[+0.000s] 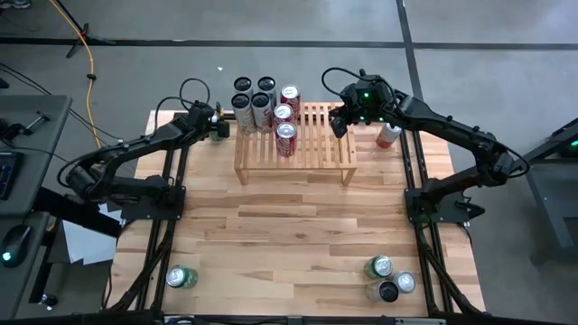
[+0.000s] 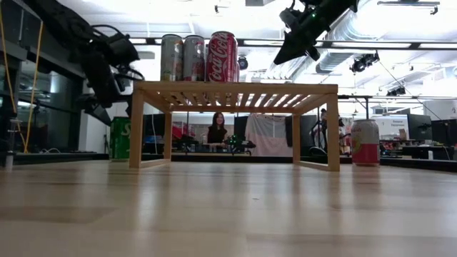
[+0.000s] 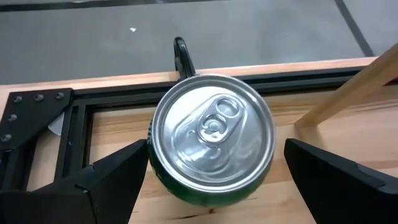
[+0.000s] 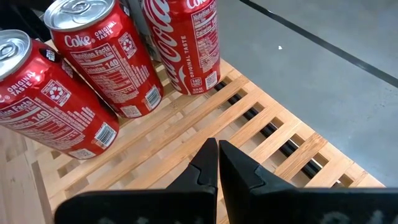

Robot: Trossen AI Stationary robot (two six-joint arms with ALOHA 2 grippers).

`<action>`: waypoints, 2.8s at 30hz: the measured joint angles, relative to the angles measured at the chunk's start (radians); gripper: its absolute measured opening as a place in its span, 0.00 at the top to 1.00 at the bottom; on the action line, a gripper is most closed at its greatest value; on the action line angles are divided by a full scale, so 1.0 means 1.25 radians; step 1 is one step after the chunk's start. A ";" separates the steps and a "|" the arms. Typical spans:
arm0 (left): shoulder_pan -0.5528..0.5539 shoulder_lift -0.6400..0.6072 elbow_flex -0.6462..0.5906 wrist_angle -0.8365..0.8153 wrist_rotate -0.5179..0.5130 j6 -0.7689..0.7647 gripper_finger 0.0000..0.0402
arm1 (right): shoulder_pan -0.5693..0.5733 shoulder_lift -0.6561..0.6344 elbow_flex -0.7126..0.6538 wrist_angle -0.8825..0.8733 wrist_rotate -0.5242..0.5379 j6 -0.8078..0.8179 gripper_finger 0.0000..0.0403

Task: Place canned beverage on shelf
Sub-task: Put the top green soda can on the shelf

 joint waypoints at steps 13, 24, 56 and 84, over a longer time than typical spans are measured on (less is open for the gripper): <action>0.000 0.023 0.000 -0.013 0.003 -0.001 0.26 | 0.000 0.000 0.000 0.000 0.000 0.018 1.00; 0.000 -0.226 0.036 -0.268 0.095 0.039 0.34 | 0.000 0.000 0.000 0.000 0.000 0.017 1.00; -0.488 -0.265 0.579 -0.395 0.480 -0.044 0.34 | 0.008 -0.083 0.000 0.060 -0.314 -0.008 1.00; -0.689 0.064 0.754 -0.180 0.501 0.327 0.34 | 0.299 -0.055 0.000 0.467 -0.537 0.356 0.30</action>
